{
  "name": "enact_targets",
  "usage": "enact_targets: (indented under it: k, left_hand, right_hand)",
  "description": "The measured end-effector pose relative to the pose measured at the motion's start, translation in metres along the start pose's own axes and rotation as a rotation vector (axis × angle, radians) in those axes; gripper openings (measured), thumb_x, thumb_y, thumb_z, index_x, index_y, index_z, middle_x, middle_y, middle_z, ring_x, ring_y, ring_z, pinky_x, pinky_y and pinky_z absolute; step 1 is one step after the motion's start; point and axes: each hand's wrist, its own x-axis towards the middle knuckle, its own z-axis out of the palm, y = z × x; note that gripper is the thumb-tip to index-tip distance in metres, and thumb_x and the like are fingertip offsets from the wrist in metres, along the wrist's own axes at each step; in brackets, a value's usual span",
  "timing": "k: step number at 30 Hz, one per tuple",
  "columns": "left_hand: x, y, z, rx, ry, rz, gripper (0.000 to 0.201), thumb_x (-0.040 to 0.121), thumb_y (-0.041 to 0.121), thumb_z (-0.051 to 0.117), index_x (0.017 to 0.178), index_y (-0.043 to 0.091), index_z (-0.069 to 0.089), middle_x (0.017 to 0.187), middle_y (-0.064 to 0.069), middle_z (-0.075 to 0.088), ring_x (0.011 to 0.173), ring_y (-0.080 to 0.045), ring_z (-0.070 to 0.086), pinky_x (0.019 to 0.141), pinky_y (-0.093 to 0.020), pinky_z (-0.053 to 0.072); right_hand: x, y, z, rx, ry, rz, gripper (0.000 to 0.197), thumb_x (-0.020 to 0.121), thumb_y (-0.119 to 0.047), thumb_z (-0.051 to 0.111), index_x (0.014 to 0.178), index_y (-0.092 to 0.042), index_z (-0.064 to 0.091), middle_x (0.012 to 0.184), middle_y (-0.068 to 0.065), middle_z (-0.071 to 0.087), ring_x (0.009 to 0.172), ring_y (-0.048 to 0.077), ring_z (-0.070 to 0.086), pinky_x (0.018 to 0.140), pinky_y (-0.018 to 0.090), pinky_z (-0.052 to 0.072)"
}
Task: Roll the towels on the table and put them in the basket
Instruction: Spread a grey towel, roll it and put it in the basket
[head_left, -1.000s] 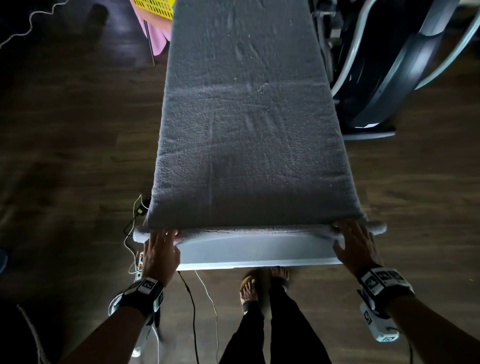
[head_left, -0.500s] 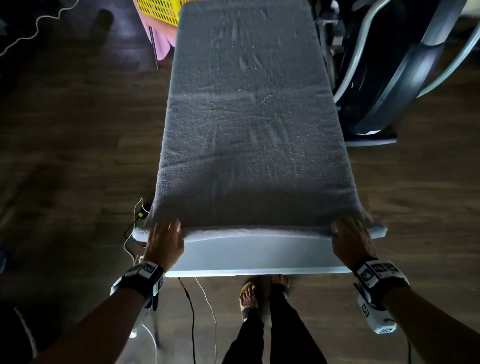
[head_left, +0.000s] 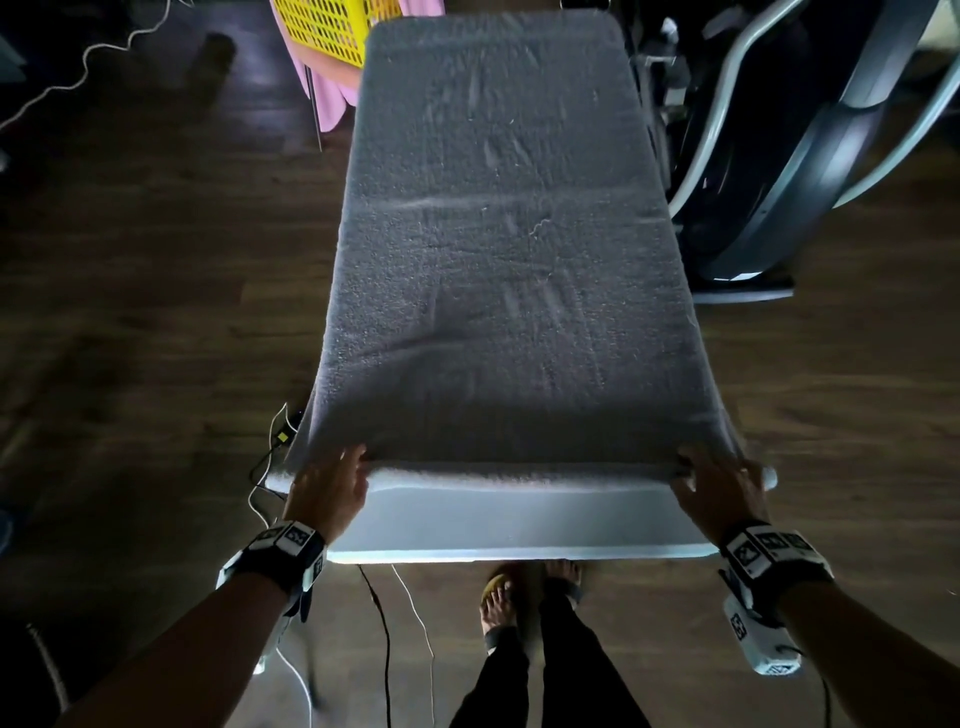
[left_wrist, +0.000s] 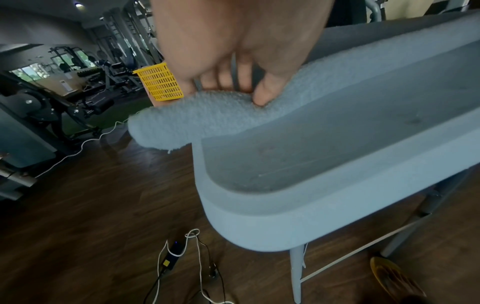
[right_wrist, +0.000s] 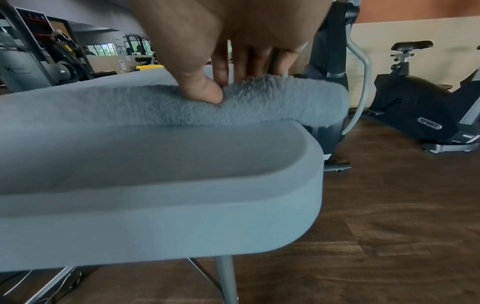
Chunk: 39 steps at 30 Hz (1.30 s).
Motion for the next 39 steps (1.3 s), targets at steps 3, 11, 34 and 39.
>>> enact_targets:
  k: [3, 11, 34, 39]
  left_hand:
    - [-0.001, -0.005, 0.004, 0.056, 0.079, 0.023, 0.031, 0.074, 0.006, 0.068, 0.104, 0.008, 0.060, 0.107, -0.017, 0.060, 0.101, -0.039, 0.057, 0.081, -0.054, 0.048]
    - [0.000, 0.001, 0.004, -0.019, -0.063, 0.025, 0.051, 0.047, -0.005, 0.082, 0.094, 0.003, 0.064, 0.090, -0.017, 0.065, 0.084, -0.037, 0.065, 0.072, -0.045, 0.055]
    - [-0.009, 0.013, -0.001, -0.043, 0.039, -0.093, 0.025, 0.071, -0.001, 0.074, 0.096, 0.005, 0.070, 0.085, -0.019, 0.070, 0.083, -0.041, 0.065, 0.074, -0.050, 0.054]
    - [-0.015, 0.009, 0.023, -0.169, 0.183, -0.025, 0.043, 0.074, -0.012, 0.067, 0.114, 0.004, 0.068, 0.115, -0.016, 0.067, 0.108, -0.035, 0.060, 0.093, -0.047, 0.051]
  right_hand:
    - [-0.002, -0.002, 0.004, 0.051, 0.127, -0.079, 0.013, 0.075, -0.006, 0.061, 0.087, -0.010, 0.064, 0.096, 0.016, 0.060, 0.096, 0.041, 0.056, 0.083, 0.050, 0.041]
    - [-0.001, -0.008, 0.004, -0.030, 0.030, -0.113, 0.049, 0.056, -0.010, 0.079, 0.103, -0.010, 0.065, 0.101, 0.014, 0.061, 0.094, 0.036, 0.057, 0.082, 0.045, 0.042]
    - [-0.001, -0.004, -0.009, 0.048, 0.057, -0.105, 0.025, 0.085, -0.012, 0.054, 0.104, -0.022, 0.068, 0.104, 0.008, 0.069, 0.102, 0.031, 0.060, 0.093, 0.044, 0.037]
    - [-0.008, 0.000, 0.015, 0.136, 0.214, -0.269, 0.045, 0.081, 0.006, 0.057, 0.123, -0.010, 0.061, 0.121, 0.015, 0.060, 0.102, 0.039, 0.057, 0.088, 0.051, 0.046]
